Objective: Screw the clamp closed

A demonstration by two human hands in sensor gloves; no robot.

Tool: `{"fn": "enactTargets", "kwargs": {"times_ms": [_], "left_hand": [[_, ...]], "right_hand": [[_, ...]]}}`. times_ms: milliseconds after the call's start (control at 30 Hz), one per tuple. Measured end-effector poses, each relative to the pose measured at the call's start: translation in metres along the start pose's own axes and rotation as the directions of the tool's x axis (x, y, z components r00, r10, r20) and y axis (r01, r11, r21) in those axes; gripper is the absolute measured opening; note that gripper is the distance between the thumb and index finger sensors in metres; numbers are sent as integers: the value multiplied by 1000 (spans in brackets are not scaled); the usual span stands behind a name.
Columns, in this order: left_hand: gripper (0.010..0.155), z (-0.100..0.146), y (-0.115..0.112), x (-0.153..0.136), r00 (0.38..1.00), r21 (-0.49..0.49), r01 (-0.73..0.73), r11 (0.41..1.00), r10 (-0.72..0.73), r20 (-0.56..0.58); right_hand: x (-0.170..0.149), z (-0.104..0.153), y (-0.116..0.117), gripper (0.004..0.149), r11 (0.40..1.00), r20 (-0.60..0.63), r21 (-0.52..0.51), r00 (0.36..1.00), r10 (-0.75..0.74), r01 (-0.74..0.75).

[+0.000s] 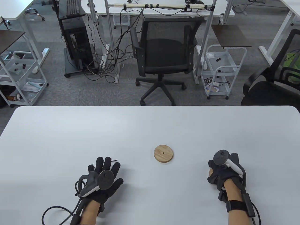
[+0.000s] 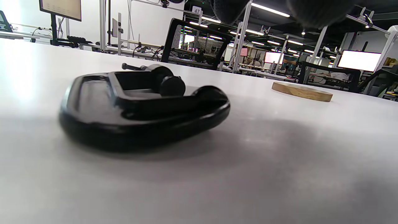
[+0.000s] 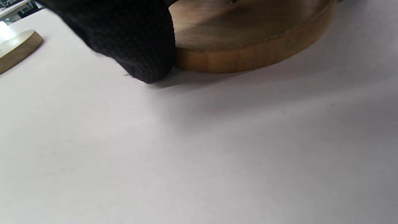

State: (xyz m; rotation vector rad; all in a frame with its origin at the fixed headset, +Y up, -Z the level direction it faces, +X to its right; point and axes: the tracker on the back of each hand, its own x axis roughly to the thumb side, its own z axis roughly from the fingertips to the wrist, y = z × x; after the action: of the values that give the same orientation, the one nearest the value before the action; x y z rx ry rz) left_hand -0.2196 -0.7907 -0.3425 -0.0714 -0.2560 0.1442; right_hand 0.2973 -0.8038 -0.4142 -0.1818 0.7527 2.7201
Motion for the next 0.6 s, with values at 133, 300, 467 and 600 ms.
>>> {"fn": "enactTargets", "kwargs": {"times_ms": [133, 300, 467, 600], "left_hand": [[79, -1, 0, -2, 1000, 12, -12, 1000, 13, -9], [78, -3, -1, -2, 1000, 0, -21, 1000, 21, -11], [78, -8, 1, -2, 1000, 8, -26, 1000, 26, -4], [78, -11, 0, -3, 1000, 7, -27, 1000, 27, -7]], "right_hand": [[0, -4, -3, 83, 999, -40, -14, 999, -29, 29], [-2, 0, 2, 78, 990, -70, -139, 997, -28, 18], [3, 12, 6, 76, 946, -79, -324, 997, -16, -10], [8, 21, 1, 78, 926, 7, -363, 995, -105, 100]]}}
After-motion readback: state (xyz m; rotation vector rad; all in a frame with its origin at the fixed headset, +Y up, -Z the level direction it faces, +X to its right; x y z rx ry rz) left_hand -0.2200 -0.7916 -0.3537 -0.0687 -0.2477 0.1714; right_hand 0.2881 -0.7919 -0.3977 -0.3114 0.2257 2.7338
